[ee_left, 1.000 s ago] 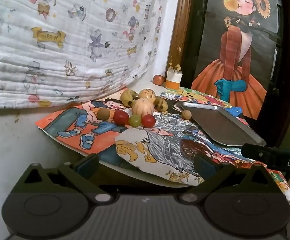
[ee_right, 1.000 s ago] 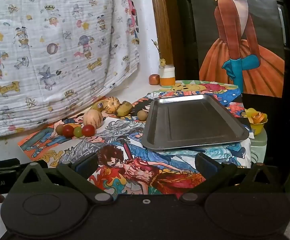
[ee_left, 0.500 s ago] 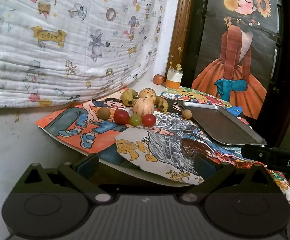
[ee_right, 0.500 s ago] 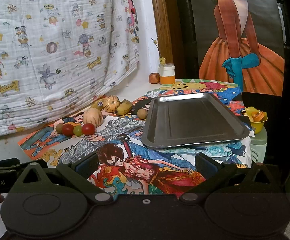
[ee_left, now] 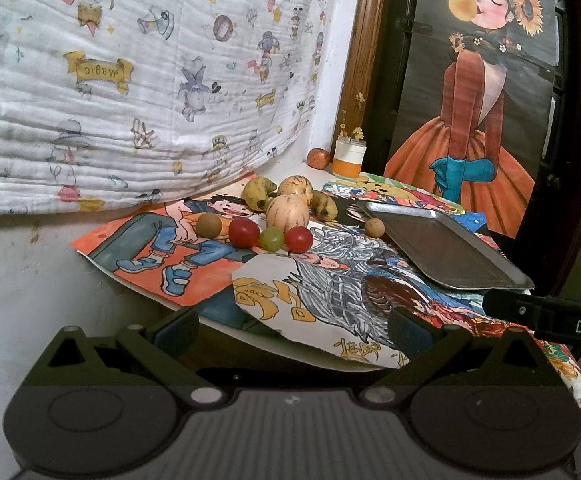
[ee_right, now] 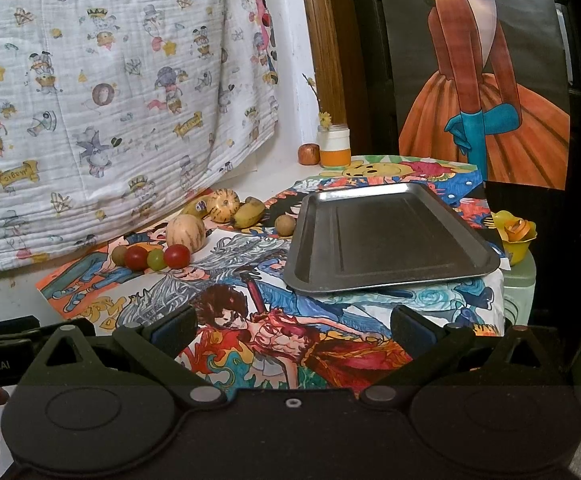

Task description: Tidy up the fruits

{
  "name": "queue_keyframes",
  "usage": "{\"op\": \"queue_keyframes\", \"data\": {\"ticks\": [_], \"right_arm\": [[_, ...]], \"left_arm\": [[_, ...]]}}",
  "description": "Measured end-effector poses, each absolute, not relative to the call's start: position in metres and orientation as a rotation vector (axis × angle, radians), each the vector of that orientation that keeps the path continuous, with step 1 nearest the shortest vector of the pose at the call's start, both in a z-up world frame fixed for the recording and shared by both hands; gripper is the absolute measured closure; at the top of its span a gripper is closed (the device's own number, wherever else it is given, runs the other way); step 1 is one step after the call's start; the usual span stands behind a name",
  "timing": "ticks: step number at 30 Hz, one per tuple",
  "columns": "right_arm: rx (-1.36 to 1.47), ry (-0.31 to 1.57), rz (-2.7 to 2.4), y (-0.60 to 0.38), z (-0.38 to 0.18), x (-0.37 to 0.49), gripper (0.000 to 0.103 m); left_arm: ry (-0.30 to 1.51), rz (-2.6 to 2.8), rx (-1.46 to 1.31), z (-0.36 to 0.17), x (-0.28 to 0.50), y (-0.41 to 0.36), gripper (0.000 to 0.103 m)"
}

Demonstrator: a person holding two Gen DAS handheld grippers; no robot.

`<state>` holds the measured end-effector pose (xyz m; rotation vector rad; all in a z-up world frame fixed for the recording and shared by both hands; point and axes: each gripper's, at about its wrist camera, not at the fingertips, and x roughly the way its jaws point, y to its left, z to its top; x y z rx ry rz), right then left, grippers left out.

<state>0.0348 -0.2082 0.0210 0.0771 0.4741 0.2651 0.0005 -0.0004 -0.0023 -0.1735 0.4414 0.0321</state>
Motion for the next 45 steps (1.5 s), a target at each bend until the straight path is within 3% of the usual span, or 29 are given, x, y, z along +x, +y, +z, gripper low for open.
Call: {"op": "queue_keyframes", "data": {"ticks": [45], "right_arm": [[0.082, 0.483, 0.266, -0.2096, 0.0208, 0.0379, 0.0]], "left_arm": [[0.447, 0.034, -0.175, -0.0045, 0.0021, -0.0007, 0.0]]}}
